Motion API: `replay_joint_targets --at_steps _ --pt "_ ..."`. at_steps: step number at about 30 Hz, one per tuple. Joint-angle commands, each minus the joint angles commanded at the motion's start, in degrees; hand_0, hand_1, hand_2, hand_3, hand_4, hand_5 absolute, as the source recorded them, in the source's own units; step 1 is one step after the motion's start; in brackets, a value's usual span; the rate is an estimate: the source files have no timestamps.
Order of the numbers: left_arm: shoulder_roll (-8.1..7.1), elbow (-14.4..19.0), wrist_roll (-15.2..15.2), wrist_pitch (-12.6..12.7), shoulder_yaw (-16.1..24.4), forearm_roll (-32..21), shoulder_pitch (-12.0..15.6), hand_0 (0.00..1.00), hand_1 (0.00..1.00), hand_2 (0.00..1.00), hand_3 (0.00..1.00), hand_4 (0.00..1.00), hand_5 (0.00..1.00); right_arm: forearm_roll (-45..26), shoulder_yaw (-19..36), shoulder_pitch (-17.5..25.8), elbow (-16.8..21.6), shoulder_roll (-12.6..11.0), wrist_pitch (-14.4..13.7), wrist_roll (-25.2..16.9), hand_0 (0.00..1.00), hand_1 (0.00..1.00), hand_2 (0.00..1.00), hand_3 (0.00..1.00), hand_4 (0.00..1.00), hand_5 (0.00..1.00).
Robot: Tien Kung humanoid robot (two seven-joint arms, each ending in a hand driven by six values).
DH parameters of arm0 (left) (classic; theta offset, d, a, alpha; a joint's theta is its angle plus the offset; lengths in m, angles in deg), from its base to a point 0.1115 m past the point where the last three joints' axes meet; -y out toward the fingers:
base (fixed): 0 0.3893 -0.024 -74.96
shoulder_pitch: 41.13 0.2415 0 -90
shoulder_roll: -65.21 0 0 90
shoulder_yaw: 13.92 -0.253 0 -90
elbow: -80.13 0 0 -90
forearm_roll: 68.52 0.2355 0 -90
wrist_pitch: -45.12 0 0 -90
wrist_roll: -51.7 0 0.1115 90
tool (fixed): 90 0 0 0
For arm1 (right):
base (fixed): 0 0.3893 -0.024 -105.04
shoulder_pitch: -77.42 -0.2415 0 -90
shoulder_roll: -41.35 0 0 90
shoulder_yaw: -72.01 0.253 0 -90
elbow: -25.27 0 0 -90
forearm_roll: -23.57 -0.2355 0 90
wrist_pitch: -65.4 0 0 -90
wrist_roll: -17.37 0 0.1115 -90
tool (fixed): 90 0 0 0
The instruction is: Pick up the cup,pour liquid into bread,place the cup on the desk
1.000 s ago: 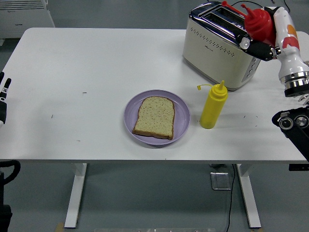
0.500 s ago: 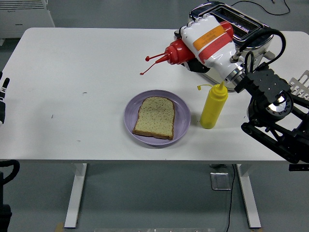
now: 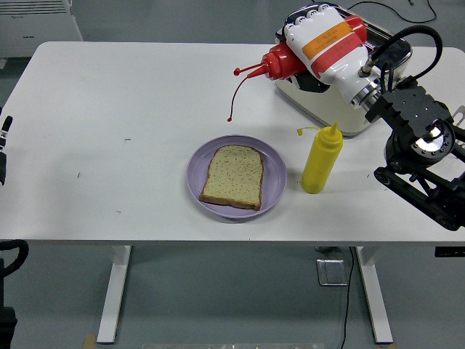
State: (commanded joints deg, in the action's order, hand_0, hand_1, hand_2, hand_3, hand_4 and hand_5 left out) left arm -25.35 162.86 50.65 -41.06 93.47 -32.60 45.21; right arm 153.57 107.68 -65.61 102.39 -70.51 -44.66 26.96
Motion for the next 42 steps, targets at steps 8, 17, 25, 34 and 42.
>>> replay_joint_targets --at_steps 8,17,25,34,42 --pt "0.19 -0.01 0.00 -0.09 0.02 0.04 -0.16 0.834 0.841 0.855 0.732 0.662 0.998 0.00 -11.16 -2.87 -1.06 0.78 2.17 0.17 0.013 0.059 0.229 0.351 0.717 0.092" --pt "0.12 0.01 0.00 0.00 0.23 0.03 0.00 0.833 0.843 0.858 0.735 0.666 0.998 0.00 -1.05 -2.54 -1.60 -0.45 3.32 1.64 0.014 0.063 0.234 0.348 0.745 0.109" --pt "0.23 -0.02 0.05 -0.11 -0.07 0.05 -0.08 0.832 0.842 0.856 0.732 0.664 0.998 0.00 -11.82 -4.77 -1.59 0.47 8.29 1.55 0.029 0.075 0.237 0.360 0.708 0.087" --pt "0.18 -0.01 0.04 0.01 0.00 0.05 0.33 0.833 0.841 0.856 0.733 0.665 0.998 0.00 -3.34 -1.96 -1.02 0.23 5.02 3.36 0.028 0.074 0.241 0.356 0.725 0.102" --pt "0.15 -0.01 0.02 -0.01 -0.42 0.11 0.40 0.832 0.845 0.857 0.736 0.668 0.998 -3.02 8.08 4.73 2.15 1.69 -5.27 3.80 0.027 0.079 0.246 0.356 0.719 0.083"
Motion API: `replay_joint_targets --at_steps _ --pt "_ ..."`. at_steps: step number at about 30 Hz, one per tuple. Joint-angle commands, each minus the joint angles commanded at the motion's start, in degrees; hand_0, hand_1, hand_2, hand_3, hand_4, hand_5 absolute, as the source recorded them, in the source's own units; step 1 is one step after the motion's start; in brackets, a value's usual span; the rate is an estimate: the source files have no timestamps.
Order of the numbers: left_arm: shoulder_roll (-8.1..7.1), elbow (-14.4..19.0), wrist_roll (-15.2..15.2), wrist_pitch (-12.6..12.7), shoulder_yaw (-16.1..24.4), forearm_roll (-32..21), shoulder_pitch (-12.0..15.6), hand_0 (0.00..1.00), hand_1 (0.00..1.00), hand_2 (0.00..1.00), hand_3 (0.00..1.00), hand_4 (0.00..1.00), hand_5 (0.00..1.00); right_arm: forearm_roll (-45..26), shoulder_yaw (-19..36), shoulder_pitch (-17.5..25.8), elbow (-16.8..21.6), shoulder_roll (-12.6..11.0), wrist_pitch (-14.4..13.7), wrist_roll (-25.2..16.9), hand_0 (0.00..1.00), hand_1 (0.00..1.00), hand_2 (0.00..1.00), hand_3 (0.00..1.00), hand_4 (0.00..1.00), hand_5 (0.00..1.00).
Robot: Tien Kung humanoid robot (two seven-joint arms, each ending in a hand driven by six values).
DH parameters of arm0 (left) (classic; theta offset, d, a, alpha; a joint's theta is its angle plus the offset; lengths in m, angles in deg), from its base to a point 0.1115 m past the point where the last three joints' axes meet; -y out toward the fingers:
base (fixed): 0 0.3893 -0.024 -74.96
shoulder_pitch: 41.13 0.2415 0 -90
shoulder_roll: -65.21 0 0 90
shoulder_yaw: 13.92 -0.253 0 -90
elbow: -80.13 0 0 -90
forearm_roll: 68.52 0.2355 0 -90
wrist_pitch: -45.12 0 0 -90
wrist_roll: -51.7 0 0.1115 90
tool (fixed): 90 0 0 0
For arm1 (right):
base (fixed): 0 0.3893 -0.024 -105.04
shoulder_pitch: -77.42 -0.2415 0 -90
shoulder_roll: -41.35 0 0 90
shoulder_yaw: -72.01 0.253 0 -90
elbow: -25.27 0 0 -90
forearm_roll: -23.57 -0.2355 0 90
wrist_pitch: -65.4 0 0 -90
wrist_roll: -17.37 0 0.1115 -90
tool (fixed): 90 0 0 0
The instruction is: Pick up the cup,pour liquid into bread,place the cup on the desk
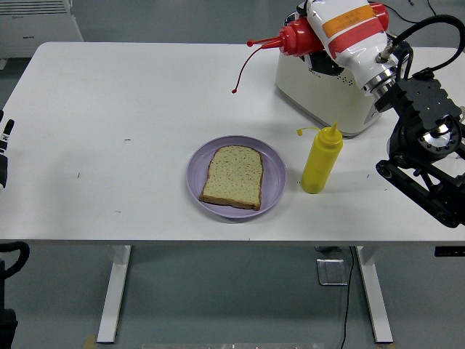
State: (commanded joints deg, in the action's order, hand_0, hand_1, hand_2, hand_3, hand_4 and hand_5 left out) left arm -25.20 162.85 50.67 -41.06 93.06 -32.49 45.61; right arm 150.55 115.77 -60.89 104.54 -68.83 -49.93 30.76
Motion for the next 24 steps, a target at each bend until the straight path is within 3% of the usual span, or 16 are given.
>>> replay_joint_targets --at_steps 3,6,8,12,17,24 --pt "-0.03 -0.02 0.01 0.02 -0.13 0.01 0.04 0.832 0.845 0.857 0.736 0.668 0.998 -7.45 6.46 3.25 2.34 0.52 -4.35 -4.06 0.027 0.079 0.246 0.356 0.719 0.083" --pt "-0.05 -0.02 -0.01 0.03 -0.20 -0.01 0.06 0.833 0.845 0.858 0.738 0.667 0.998 -14.86 11.15 5.62 3.84 0.99 -5.52 -8.08 0.031 0.088 0.253 0.357 0.714 0.078" --pt "-0.05 -0.03 -0.02 0.04 -0.23 -0.01 0.09 0.833 0.845 0.858 0.738 0.667 0.998 -19.32 14.73 6.88 4.31 1.22 -5.50 -11.67 0.031 0.088 0.253 0.357 0.714 0.078" --pt "-0.09 -0.02 -0.03 0.05 -0.33 -0.04 0.18 0.834 0.846 0.857 0.740 0.669 0.998 -29.01 23.09 11.04 3.83 2.09 -1.35 -18.59 0.032 0.094 0.257 0.355 0.697 0.074" --pt "-0.10 -0.02 -0.03 0.07 -0.27 -0.08 0.14 0.833 0.846 0.858 0.742 0.669 0.998 -40.93 27.15 15.47 3.22 3.01 -3.15 -21.69 0.034 0.097 0.258 0.353 0.696 0.073" --pt "-0.13 0.00 -0.03 0.07 -0.29 -0.11 -0.02 0.834 0.845 0.858 0.744 0.669 0.998 -58.06 28.75 20.36 3.03 3.81 -4.83 -22.72 0.035 0.101 0.262 0.353 0.686 0.068"
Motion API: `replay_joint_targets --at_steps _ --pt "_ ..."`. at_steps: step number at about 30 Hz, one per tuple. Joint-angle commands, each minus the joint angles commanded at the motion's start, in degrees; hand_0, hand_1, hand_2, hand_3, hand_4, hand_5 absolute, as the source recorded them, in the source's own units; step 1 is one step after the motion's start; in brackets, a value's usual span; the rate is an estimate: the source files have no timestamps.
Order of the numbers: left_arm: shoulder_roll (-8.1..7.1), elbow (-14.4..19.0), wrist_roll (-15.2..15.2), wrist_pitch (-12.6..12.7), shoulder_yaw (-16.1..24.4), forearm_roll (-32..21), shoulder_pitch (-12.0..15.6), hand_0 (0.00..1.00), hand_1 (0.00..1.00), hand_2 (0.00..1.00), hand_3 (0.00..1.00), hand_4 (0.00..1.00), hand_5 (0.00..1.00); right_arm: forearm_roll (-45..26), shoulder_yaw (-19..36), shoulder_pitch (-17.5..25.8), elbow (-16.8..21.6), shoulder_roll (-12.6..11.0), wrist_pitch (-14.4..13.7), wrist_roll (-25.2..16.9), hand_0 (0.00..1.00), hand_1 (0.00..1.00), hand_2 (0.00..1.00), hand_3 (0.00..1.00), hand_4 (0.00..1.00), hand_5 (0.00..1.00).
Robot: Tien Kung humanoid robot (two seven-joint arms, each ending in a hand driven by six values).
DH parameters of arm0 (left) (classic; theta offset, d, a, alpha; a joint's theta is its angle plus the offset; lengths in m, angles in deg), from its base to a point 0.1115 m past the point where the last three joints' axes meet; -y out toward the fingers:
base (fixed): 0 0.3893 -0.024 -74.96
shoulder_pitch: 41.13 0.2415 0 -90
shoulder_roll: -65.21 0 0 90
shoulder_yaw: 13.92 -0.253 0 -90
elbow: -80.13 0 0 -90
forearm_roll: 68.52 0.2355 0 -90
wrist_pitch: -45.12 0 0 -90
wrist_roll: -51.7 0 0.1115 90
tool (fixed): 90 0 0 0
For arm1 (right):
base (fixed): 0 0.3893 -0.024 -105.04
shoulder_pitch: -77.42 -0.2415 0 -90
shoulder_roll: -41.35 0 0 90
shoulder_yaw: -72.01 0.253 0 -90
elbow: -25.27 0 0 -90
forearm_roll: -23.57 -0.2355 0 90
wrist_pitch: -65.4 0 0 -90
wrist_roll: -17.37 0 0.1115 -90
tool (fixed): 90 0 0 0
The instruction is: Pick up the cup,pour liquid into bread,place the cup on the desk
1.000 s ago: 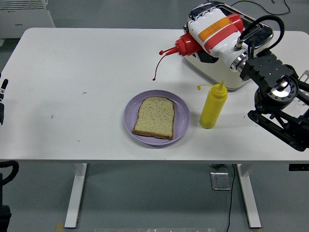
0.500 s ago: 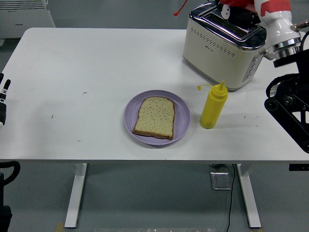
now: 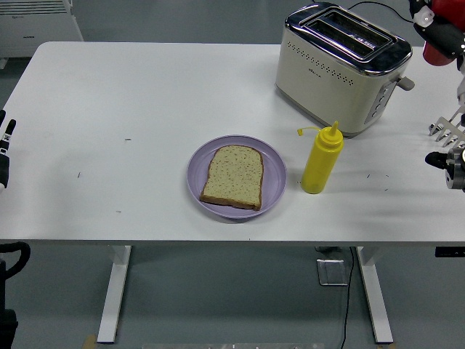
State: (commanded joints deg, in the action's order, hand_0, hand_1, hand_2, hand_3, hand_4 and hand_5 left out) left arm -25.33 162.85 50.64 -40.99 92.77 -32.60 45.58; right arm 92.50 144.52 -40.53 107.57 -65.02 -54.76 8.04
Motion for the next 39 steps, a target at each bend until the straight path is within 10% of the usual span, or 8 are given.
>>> replay_joint_targets --at_steps 16,30,39 --pt "-0.11 -0.05 -0.02 0.09 -0.01 -0.12 -0.30 0.835 0.844 0.859 0.746 0.668 0.998 -37.20 1.03 6.78 -3.13 0.51 -3.00 -4.39 0.043 0.111 0.268 0.353 0.670 0.055" --pt "-0.13 -0.13 -0.02 0.13 -0.06 -0.19 -0.45 0.835 0.844 0.860 0.746 0.668 0.998 -22.31 -4.71 9.11 -8.70 1.08 -6.82 -10.76 0.046 0.115 0.271 0.352 0.651 0.052" --pt "-0.14 -0.14 -0.01 0.11 -0.14 -0.19 -0.52 0.835 0.844 0.859 0.746 0.667 0.998 -27.70 -10.47 9.44 -12.07 2.29 -6.82 -17.08 0.050 0.117 0.272 0.350 0.647 0.053"
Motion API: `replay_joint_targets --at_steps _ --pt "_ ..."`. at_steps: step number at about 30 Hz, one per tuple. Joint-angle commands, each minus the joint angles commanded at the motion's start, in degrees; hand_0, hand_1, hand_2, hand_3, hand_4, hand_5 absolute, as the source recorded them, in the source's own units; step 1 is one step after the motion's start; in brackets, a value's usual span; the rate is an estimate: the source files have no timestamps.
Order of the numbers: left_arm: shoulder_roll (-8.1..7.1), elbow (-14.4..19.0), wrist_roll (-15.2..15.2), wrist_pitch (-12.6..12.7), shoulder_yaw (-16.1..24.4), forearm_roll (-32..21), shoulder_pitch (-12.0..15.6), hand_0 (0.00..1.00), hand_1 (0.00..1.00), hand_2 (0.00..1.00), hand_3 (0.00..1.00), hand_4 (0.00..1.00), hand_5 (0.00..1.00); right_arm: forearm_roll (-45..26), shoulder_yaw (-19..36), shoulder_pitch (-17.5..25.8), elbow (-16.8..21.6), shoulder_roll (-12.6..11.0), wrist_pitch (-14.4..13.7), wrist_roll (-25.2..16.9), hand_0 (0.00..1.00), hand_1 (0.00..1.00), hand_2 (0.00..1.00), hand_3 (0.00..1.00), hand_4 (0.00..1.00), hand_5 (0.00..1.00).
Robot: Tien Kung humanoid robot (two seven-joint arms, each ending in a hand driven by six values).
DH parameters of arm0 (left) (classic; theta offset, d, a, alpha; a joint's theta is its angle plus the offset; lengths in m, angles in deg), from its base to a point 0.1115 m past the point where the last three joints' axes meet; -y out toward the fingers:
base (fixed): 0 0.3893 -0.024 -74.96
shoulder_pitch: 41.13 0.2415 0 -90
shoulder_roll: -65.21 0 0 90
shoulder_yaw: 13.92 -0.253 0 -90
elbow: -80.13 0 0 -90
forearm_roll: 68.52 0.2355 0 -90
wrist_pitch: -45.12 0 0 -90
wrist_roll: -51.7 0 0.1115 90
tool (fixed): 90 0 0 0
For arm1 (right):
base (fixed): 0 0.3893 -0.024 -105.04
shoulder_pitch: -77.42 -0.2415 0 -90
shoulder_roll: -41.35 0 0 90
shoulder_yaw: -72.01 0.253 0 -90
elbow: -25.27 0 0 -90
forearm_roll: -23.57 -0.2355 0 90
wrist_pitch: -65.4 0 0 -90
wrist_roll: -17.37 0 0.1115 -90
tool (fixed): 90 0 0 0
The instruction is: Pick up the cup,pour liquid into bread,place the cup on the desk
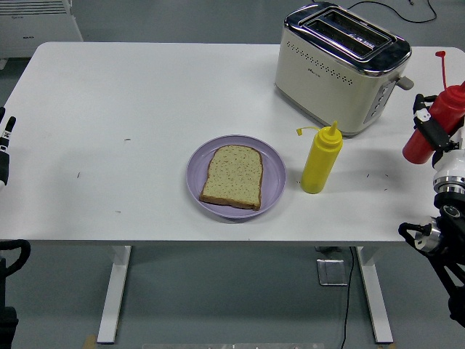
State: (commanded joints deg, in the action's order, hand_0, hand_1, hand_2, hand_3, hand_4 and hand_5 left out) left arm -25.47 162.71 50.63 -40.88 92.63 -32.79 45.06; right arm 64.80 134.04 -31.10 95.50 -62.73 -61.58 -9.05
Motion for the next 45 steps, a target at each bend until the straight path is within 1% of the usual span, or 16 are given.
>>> replay_joint_targets --at_steps 4,7,8,13,14,16,25,34,44,45 --pt "0.00 -0.01 -0.01 0.02 -0.02 0.00 0.07 0.835 0.843 0.859 0.746 0.665 0.998 -2.07 -2.80 -0.10 -0.98 0.23 0.00 -2.61 0.057 0.121 0.274 0.349 0.647 0.056" --pt "-0.01 -0.01 -0.02 0.01 -0.08 0.00 0.08 0.835 0.843 0.859 0.746 0.665 0.998 -2.78 -4.63 -0.21 -1.44 0.29 0.00 -3.42 0.057 0.121 0.274 0.349 0.647 0.056" --pt "-0.01 -0.01 -0.02 0.01 -0.11 0.01 0.09 0.836 0.842 0.859 0.744 0.665 0.998 -2.92 -5.11 -0.24 -1.58 0.35 0.00 -3.66 0.067 0.137 0.279 0.349 0.646 0.057" --pt "-0.02 -0.04 -0.02 0.00 -0.36 0.02 0.20 0.836 0.842 0.859 0.744 0.665 0.998 -4.39 -8.27 -0.64 -3.07 0.82 0.00 -5.93 0.067 0.137 0.279 0.349 0.646 0.057" --pt "-0.02 -0.05 -0.02 0.00 -0.40 0.02 0.20 0.835 0.842 0.858 0.743 0.664 0.998 -4.74 -8.74 -0.67 -3.27 0.88 0.00 -6.21 0.104 0.178 0.289 0.349 0.645 0.059" --pt "-0.03 -0.06 -0.03 0.02 -0.45 0.04 0.22 0.835 0.842 0.858 0.743 0.664 0.998 -5.24 -9.48 -0.65 -3.38 0.99 0.00 -6.63 0.104 0.178 0.289 0.349 0.645 0.059" --pt "-0.04 -0.07 -0.04 0.00 -0.63 0.07 0.36 0.835 0.842 0.857 0.741 0.663 0.998 -5.93 -11.07 -0.90 -3.78 1.41 0.00 -7.30 0.111 0.179 0.290 0.349 0.643 0.063" --pt "-0.04 -0.07 -0.05 0.00 -0.66 0.07 0.54 0.835 0.841 0.855 0.738 0.664 0.998 -6.33 -12.06 -1.91 -6.87 2.27 0.00 -8.11 0.116 0.179 0.291 0.349 0.643 0.067" --pt "-0.02 -0.06 -0.06 0.04 -0.41 0.03 0.37 0.835 0.841 0.855 0.736 0.664 0.998 -6.87 -11.97 -2.31 -7.85 2.79 0.00 -8.69 0.119 0.186 0.298 0.349 0.644 0.071" --pt "-0.02 -0.06 -0.07 0.05 -0.38 0.02 0.33 0.834 0.839 0.853 0.735 0.665 0.998 -7.01 -11.97 -2.37 -7.97 2.81 0.00 -8.74 0.126 0.199 0.306 0.350 0.643 0.071"
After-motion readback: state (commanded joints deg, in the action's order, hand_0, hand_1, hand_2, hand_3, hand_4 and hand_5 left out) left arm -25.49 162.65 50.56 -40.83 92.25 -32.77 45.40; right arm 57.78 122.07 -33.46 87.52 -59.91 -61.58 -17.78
